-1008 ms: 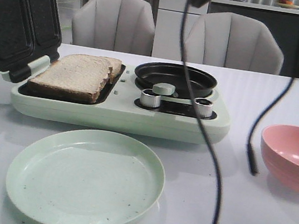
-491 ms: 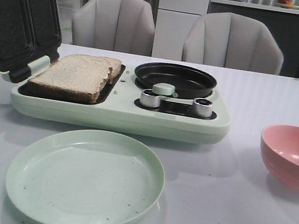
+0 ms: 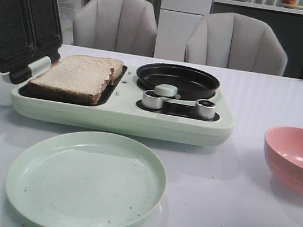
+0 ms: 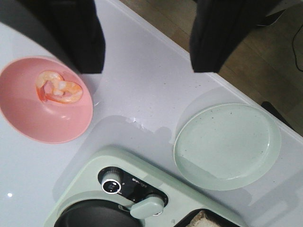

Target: Make breakfast with bread and shrimp

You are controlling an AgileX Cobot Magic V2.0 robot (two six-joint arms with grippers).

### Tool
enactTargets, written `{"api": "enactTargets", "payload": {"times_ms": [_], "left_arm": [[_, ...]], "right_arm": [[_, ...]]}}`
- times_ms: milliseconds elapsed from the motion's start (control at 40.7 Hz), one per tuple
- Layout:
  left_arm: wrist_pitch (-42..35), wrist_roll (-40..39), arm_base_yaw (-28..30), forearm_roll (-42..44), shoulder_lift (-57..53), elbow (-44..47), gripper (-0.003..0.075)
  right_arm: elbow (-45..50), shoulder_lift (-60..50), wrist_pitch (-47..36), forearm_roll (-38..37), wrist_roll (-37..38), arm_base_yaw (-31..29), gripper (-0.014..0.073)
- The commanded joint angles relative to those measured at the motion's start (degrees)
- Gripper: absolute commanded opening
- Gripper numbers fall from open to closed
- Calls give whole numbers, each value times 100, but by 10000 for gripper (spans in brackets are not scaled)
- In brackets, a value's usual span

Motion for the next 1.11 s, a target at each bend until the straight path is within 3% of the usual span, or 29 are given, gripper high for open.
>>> {"api": "enactTargets", "payload": {"times_ms": [0, 467, 688, 885, 1081], "left_arm": [[-424, 2, -13, -66, -2, -171, 510], [-938, 2, -13, -155, 59, -187, 505], [229, 2, -13, 396, 1091, -712, 342], [400, 2, 23, 860, 2323, -1166, 196], [605, 2, 826, 997, 3475, -1893, 98]], "right_arm": [[-155, 2, -456, -52, 9, -40, 494], [-155, 2, -456, -52, 9, -40, 494], [-155, 2, -456, -52, 9, -40, 494], [-155, 2, -445, -52, 9, -40, 494], [-155, 2, -412, -52, 9, -40, 494]]}}
